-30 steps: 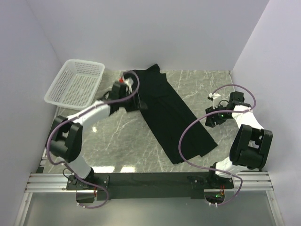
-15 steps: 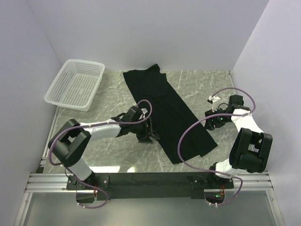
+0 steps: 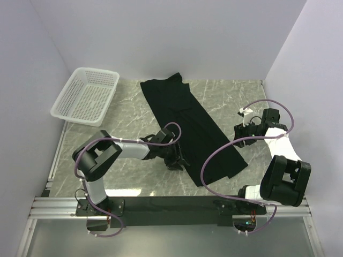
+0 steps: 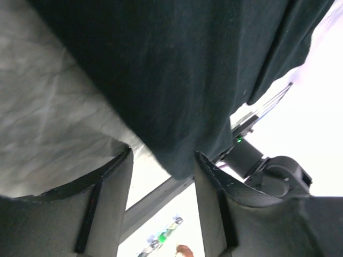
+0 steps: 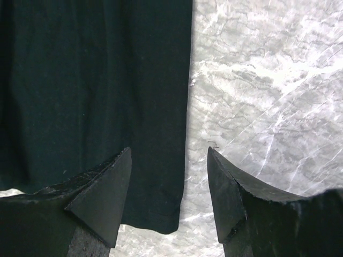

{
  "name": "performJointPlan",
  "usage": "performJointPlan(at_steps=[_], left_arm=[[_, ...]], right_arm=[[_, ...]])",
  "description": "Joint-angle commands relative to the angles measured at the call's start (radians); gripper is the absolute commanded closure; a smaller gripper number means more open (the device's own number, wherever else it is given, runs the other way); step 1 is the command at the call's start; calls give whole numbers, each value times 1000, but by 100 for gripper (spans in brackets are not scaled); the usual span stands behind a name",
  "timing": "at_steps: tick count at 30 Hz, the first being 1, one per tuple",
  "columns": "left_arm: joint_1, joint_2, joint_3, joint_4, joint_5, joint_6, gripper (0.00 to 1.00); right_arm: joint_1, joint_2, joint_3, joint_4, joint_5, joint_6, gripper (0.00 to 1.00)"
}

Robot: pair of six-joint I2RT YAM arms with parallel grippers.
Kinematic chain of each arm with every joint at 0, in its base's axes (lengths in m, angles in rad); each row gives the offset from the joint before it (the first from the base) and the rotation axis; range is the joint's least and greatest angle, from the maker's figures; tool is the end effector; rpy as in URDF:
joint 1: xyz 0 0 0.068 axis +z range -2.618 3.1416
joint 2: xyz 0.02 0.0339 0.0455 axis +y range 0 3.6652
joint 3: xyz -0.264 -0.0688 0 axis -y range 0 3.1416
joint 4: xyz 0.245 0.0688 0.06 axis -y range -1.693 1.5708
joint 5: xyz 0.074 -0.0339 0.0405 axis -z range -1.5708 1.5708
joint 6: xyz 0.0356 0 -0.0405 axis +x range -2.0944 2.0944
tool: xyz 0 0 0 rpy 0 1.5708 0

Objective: Fold and stack the t-shirts

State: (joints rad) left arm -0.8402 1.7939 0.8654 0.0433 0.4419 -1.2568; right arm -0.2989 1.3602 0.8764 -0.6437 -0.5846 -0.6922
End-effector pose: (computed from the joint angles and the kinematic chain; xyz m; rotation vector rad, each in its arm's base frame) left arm 0.2158 -0.2637 0.1285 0.3670 -2.8447 1.2047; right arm 0.2486 -0.0560 0.2172 -0.6434 2.3768 0.3871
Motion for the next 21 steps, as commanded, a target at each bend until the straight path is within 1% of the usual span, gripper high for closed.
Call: performJointPlan(at_steps=[1,3,4,5,6,7,9,10,12,13,14,18,21], left_arm=[[-36,42,32,63,-63,-76,45],[-48,62,49,47,-97,-91,46],[-57,83,55,50,-101,-101,50],[-60,90,55,62,-107,-107,50],[-63,96,57,61,-118,-108,53],[-69,105,57,59,-123,-108,61],[-69,104,52,47,-131,-95,70],[-71,85,38,41,-140,-90,80],[-69,61,29,-3,-150,-73,88],[-68,32,24,-31,-160,-46,98],[-66,18,15,-52,-176,-29,99],[-43,-83,-45,-164,-192,52,99],[-4,-161,-109,-247,-197,101,99]], right_arm=[[3,-44,-5,15,-31,13,35],[1,-52,-8,12,-32,10,35],[0,-53,-11,12,-34,8,35],[0,-56,-13,4,-34,0,35],[-2,-61,-14,3,-32,-1,35],[-2,-65,-17,-1,-34,-4,35],[-8,-81,-20,-2,-37,-10,35],[-9,-85,-20,-5,-38,-12,35],[-13,-93,-24,-14,-37,-20,35],[-13,-98,-24,-17,-37,-21,35],[-13,-104,-28,-19,-38,-26,35],[-14,-111,-39,-22,-40,-38,35],[-13,-104,-42,-34,-38,-55,35]])
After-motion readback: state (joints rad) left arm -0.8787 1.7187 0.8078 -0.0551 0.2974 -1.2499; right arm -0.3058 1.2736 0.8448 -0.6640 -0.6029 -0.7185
